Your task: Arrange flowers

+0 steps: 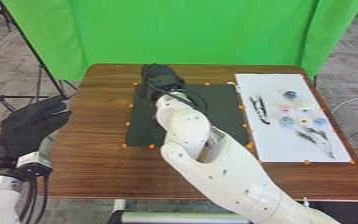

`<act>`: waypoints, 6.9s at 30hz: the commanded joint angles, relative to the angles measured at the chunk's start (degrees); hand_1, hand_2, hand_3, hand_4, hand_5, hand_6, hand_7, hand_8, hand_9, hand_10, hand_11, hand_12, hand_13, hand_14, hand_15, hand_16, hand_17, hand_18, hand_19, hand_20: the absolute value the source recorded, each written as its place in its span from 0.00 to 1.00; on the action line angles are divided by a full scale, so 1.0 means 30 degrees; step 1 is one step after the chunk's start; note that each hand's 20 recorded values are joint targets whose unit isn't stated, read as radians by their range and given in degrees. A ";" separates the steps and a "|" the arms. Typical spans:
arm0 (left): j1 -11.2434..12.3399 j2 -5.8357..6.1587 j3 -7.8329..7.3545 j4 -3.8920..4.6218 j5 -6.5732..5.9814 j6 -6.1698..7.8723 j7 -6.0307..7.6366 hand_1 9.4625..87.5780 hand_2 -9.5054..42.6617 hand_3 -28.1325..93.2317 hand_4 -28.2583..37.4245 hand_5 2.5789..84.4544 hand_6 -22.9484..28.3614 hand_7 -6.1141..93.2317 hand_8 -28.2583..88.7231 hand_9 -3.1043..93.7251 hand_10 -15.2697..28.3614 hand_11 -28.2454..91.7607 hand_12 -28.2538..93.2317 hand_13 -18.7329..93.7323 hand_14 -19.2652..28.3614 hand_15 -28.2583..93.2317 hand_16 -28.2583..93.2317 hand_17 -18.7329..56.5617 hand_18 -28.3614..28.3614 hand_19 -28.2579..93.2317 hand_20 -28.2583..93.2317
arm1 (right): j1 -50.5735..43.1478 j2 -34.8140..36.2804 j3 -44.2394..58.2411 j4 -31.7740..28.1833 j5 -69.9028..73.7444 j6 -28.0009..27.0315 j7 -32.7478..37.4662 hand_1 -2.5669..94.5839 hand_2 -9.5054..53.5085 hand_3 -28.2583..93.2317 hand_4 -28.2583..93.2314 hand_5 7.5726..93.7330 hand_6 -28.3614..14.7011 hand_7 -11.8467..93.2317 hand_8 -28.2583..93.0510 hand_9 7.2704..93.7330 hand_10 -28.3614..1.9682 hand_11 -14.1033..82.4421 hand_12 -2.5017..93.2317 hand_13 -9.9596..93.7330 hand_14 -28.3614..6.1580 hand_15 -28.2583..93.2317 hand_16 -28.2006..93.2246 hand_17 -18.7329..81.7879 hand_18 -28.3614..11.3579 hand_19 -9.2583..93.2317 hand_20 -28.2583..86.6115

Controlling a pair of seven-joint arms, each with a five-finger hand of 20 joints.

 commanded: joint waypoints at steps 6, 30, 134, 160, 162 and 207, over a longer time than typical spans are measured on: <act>-0.0892 -0.0070 0.0395 0.0208 0.0334 -0.0473 -0.0270 0.23 0.28 0.89 0.18 0.53 0.70 0.19 0.18 0.42 0.83 0.44 0.32 0.38 0.99 0.68 0.14 0.12 0.92 0.70 0.32 | -0.1859 -0.1119 0.0485 0.1041 -0.0206 -0.1569 0.0417 0.56 0.03 0.87 0.04 0.83 0.53 0.44 0.45 0.87 0.47 0.75 0.34 0.89 0.54 0.85 0.46 0.84 0.31 1.00 0.71; -0.0947 -0.0273 0.0360 0.0204 0.0433 -0.0529 -0.0513 0.23 0.28 0.89 0.18 0.54 0.71 0.18 0.18 0.42 0.84 0.42 0.34 0.38 0.99 0.64 0.16 0.11 0.91 0.69 0.33 | -0.3783 -0.1827 0.0754 0.0730 -0.0324 -0.2629 0.0215 0.54 0.02 0.85 0.06 0.81 0.55 0.46 0.42 0.85 0.49 0.74 0.34 0.88 0.54 0.84 0.46 0.83 0.32 1.00 0.68; 0.4802 -0.0777 -0.0823 -0.1482 -0.0315 0.1301 0.2456 0.23 0.27 0.90 0.17 0.56 0.71 0.24 0.16 0.44 0.85 0.51 0.31 0.39 1.00 0.73 0.12 0.12 0.92 0.73 0.29 | -1.1409 1.3397 1.1771 -0.5818 0.4338 0.2446 0.1608 0.24 0.26 0.84 0.06 0.66 0.38 0.27 0.15 0.60 0.12 0.61 0.26 0.67 0.28 0.86 0.39 0.62 0.16 1.00 0.47; 0.4669 -0.0642 -0.0224 -0.1501 -0.0224 0.1196 0.2306 0.23 0.27 0.90 0.18 0.56 0.71 0.24 0.16 0.44 0.85 0.50 0.31 0.39 1.00 0.73 0.12 0.12 0.92 0.72 0.30 | -1.4424 1.2675 1.4561 -0.5768 0.3292 0.3517 0.5117 0.27 0.22 0.84 0.06 0.69 0.35 0.26 0.16 0.70 0.16 0.58 0.25 0.77 0.35 0.85 0.39 0.74 0.24 1.00 0.48; 0.4655 -0.0631 -0.0185 -0.1479 -0.0214 0.1177 0.2298 0.23 0.27 0.90 0.18 0.56 0.71 0.24 0.16 0.44 0.85 0.50 0.31 0.39 1.00 0.73 0.12 0.12 0.92 0.72 0.30 | -1.4457 1.2665 1.4647 -0.5868 0.3029 0.3722 0.5065 0.27 0.21 0.84 0.06 0.67 0.37 0.26 0.16 0.73 0.19 0.59 0.25 0.79 0.37 0.85 0.39 0.77 0.26 1.00 0.49; 0.4736 -0.0596 -0.0280 -0.1473 -0.0266 0.1176 0.2302 0.23 0.27 0.90 0.18 0.56 0.71 0.24 0.16 0.44 0.85 0.50 0.31 0.39 1.00 0.73 0.12 0.12 0.92 0.72 0.31 | -1.4893 1.2042 1.6334 -0.4727 0.6195 0.0633 0.7145 0.46 0.08 0.85 0.05 0.74 0.34 0.23 0.17 0.84 0.33 0.56 0.24 0.86 0.46 0.82 0.41 0.85 0.38 1.00 0.47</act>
